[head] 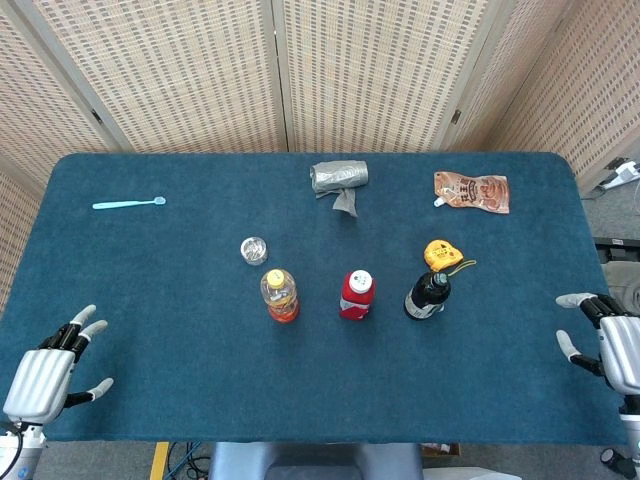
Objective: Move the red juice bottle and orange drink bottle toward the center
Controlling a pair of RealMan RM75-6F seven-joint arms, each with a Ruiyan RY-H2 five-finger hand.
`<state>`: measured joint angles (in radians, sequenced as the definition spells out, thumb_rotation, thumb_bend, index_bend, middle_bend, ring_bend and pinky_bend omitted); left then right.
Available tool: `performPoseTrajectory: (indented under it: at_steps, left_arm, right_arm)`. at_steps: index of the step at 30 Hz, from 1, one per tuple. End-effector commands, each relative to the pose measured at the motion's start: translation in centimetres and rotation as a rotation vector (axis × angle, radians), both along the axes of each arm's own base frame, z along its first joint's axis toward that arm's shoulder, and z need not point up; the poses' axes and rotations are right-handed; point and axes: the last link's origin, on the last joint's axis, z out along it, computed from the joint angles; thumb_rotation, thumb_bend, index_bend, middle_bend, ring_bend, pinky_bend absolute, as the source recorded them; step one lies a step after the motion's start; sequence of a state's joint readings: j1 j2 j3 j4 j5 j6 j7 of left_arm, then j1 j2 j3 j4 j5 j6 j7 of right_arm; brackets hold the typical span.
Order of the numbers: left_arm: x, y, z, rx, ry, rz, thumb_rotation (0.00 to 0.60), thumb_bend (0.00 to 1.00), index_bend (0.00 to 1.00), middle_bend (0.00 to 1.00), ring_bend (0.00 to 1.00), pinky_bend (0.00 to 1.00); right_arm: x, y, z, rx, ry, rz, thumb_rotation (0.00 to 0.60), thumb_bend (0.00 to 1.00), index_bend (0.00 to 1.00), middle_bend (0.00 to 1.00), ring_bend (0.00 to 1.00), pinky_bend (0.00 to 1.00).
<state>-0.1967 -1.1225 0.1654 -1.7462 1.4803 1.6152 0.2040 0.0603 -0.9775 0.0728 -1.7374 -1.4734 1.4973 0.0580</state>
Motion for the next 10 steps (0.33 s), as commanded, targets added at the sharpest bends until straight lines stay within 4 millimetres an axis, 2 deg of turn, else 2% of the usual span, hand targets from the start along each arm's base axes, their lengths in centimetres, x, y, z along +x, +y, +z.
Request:
performPoseTrajectory:
  at_steps: [1, 10]
  left_arm:
    - [-0.49, -0.25, 0.11, 0.009, 0.018, -0.007, 0.600, 0.07, 0.24, 0.12, 0.19, 0.37]
    - [-0.34, -0.27, 0.09, 0.014, 0.021, -0.019, 0.600, 0.07, 0.25, 0.13, 0.19, 0.37]
  right_arm:
    - [-0.03, 0.06, 0.08, -0.001, 0.000, 0.001, 0.600, 0.35, 0.38, 0.39, 0.30, 0.54]
    - [-0.07, 0.11, -0.11, 0.015, -0.002, 0.004, 0.600, 0.35, 0.38, 0.39, 0.30, 0.54]
